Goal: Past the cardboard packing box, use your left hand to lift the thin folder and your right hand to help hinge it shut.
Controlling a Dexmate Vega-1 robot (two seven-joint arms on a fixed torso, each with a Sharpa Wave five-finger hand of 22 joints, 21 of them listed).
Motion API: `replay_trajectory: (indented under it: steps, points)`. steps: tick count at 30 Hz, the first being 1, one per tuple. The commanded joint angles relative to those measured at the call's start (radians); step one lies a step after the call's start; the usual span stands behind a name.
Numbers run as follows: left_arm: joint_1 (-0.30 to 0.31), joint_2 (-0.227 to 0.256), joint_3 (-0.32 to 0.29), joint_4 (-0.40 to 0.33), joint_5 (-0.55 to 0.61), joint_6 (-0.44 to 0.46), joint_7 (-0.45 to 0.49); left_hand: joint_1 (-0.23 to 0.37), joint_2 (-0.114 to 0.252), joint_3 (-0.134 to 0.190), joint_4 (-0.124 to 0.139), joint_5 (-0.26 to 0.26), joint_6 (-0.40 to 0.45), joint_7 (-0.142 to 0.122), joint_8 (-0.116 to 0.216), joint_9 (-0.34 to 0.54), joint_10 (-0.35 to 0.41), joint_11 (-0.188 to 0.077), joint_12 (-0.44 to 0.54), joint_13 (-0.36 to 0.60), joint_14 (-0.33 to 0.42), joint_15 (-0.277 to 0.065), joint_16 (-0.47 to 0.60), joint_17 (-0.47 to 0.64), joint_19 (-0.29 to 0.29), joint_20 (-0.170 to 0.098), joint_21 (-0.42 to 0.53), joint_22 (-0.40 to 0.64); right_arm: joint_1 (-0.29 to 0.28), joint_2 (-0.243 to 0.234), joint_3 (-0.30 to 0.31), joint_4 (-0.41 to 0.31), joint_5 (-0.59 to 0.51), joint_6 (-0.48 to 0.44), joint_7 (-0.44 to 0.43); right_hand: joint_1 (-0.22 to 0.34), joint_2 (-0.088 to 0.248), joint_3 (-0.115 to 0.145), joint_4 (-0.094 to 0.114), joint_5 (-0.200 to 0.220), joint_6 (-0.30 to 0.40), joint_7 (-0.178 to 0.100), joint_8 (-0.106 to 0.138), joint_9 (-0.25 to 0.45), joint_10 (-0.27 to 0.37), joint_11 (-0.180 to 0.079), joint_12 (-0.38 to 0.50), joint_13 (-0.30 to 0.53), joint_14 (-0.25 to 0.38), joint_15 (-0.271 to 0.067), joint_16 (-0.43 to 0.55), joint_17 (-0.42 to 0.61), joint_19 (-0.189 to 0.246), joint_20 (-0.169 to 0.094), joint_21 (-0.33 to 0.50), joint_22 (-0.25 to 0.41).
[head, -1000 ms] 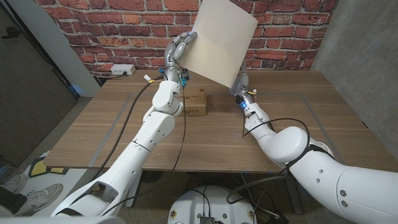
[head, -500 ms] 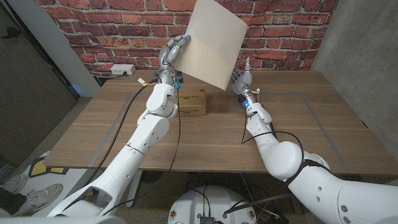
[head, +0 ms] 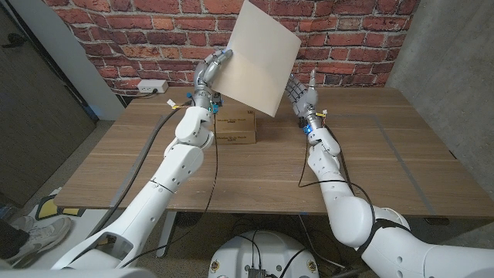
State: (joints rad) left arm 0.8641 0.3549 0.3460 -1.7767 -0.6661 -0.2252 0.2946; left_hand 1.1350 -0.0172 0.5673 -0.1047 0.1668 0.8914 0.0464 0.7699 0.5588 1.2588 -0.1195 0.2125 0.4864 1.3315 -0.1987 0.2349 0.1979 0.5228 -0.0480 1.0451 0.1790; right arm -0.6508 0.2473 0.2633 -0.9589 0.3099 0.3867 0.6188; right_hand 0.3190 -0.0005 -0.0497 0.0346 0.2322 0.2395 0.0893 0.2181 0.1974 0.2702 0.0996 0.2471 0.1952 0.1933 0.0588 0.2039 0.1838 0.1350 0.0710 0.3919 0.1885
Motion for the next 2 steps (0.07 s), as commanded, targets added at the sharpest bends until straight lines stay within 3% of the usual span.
replay_trajectory:
  steps: [1,2]
  points:
    - [0.011,0.024,-0.008,0.021,-0.049,0.018,-0.037,-0.002,0.004,0.010,-0.001,0.005,0.013,0.006,0.010,0.004,0.028,-0.037,0.001,0.001,0.011,-0.012,-0.005,0.003,-0.002,-0.145,0.003,0.002,-0.125,-0.009,-0.107,-0.164,0.047,0.005,-0.106,-0.007,0.002,-0.005,0.000,0.005,0.011,-0.002,0.002,0.002,0.008,0.001,0.005,0.004,0.006,-0.002,0.000,0.002,0.001,-0.009,-0.005,0.003]
    - [0.019,0.027,-0.012,0.015,-0.053,0.017,-0.035,-0.002,0.004,0.010,-0.001,0.005,0.014,0.004,0.010,0.002,0.028,-0.035,0.002,0.002,0.010,-0.012,-0.005,0.003,-0.003,-0.145,0.003,0.002,-0.137,-0.004,-0.114,-0.176,0.054,0.009,-0.114,-0.007,0.002,-0.005,0.000,0.005,0.011,-0.002,0.002,0.002,0.008,0.001,0.005,0.004,0.006,-0.002,0.000,0.002,0.001,-0.009,-0.005,0.003]
